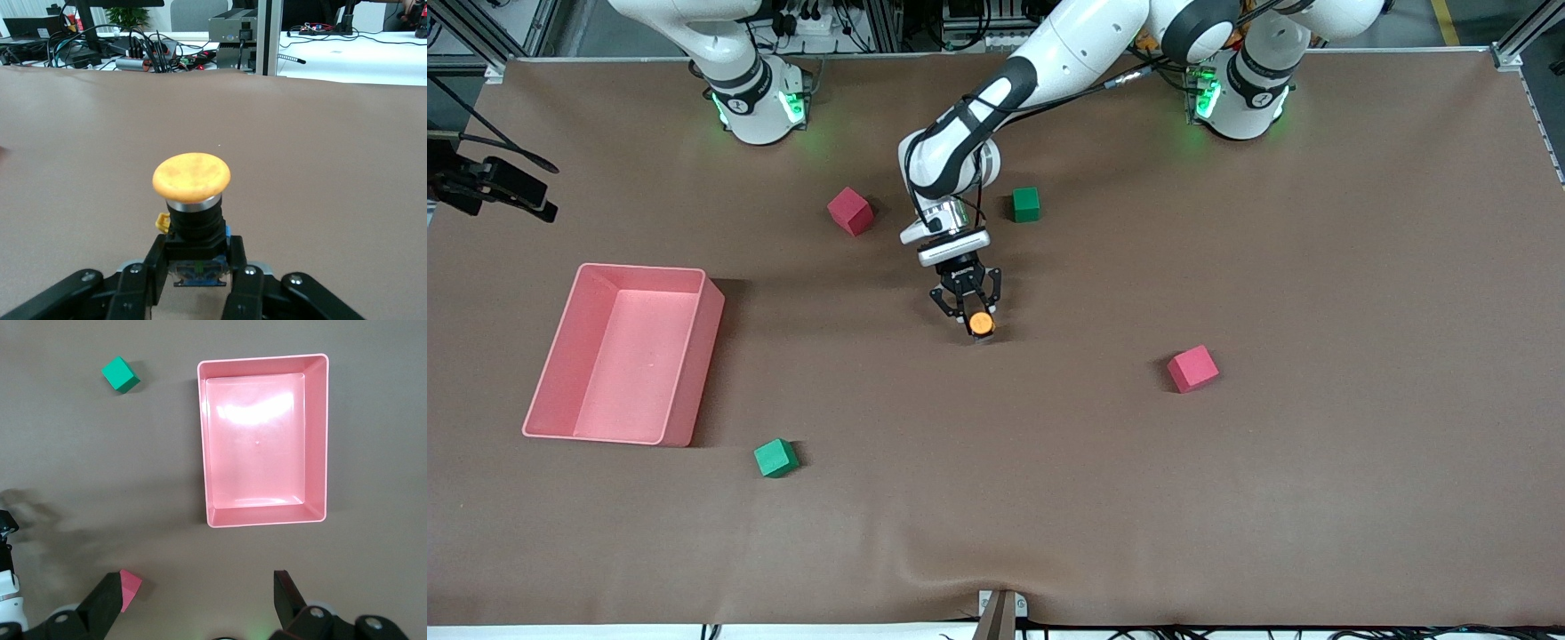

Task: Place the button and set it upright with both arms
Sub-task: 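Lift and turn the button upright with the left gripper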

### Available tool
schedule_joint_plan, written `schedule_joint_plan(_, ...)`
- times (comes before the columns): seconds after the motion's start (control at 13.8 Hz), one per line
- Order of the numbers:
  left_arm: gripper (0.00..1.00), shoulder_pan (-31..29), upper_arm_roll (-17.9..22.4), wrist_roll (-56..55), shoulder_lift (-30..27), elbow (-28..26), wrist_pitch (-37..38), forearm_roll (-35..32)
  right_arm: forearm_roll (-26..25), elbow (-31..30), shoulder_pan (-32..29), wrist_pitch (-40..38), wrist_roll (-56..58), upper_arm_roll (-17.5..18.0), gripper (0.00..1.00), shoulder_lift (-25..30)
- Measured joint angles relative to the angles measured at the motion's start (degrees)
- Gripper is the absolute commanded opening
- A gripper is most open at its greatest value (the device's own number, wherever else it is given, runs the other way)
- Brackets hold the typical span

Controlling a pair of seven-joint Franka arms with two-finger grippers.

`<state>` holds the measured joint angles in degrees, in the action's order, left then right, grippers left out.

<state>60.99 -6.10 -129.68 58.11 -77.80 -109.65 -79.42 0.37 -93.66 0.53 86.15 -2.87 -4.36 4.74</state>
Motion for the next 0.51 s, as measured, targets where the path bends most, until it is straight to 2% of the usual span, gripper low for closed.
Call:
schedule_joint_plan(0.22, 0.00, 0.25, 0.01, -1.44, 1.32, -0.50, 0.00, -2.07, 0.00, 0.00, 0.00, 0.08, 0.00, 0.01, 1.00, 0.00)
schedule_joint_plan(0.29, 0.04, 0.47, 0.06, -2.88, 1.96, -0.66, 0.00, -2.73, 0.00, 0.00, 0.00, 0.10, 0.00, 0.01, 1.00, 0.00)
schedule_joint_plan(0.36, 0.67, 0.76, 0.17, -3.97, 2.48, -0.77, 0.26, -3.36, 0.00, 0.00, 0.00, 0.12, 0.00, 0.01, 1.00, 0.00)
schedule_joint_plan(0.44, 0.75, 1.09, 0.29, -4.63, 2.62, -0.80, 0.62, -3.58, 0.00, 0.00, 0.00, 0.18, 0.00, 0.01, 1.00, 0.00)
schedule_joint_plan(0.51, 0.75, 1.26, 0.26, -4.83, 2.63, -0.80, 0.65, -3.58, 0.00, 0.00, 0.00, 0.28, 0.00, 0.02, 1.00, 0.00)
